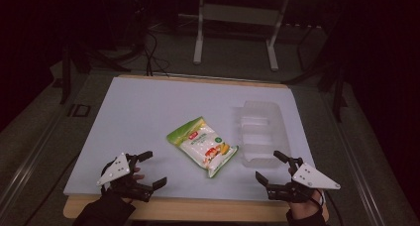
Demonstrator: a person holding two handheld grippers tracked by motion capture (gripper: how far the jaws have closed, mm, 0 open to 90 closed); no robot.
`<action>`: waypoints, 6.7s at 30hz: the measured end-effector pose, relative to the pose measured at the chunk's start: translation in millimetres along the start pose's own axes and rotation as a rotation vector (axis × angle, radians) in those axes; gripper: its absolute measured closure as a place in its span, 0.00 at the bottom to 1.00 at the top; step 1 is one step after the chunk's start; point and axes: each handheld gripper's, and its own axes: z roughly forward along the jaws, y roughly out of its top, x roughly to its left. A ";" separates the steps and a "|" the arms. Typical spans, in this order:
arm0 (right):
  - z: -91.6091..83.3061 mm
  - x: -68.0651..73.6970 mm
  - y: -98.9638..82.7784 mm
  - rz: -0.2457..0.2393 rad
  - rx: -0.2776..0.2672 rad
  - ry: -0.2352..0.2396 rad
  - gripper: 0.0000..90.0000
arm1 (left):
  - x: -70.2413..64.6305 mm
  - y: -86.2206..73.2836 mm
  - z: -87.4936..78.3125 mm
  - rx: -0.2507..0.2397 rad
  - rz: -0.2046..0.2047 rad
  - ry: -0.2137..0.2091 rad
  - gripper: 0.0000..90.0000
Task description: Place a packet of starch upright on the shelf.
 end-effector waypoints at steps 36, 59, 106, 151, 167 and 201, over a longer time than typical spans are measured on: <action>1.1 13.7 9.7 0.001 -0.029 0.041 0.11 | 5.8 57.6 13.7 0.102 -0.014 -0.113 0.03; 2.5 20.8 13.0 -0.025 -0.023 0.057 0.10 | 54.1 77.8 54.1 0.205 -0.010 -0.023 0.03; 9.0 20.8 8.0 -0.022 0.032 0.075 0.11 | 115.7 11.0 132.1 0.540 -0.302 0.019 0.40; 4.8 13.0 11.3 0.000 0.000 0.020 0.15 | 40.0 88.5 136.9 0.509 0.023 0.054 0.99; 0.2 8.9 13.5 -0.024 -0.031 -0.001 0.23 | 7.7 119.4 143.9 0.460 0.137 -0.033 0.99; 47.0 -23.6 70.7 -0.001 -0.017 0.165 0.20 | -38.5 186.7 91.7 0.221 0.487 -0.271 1.00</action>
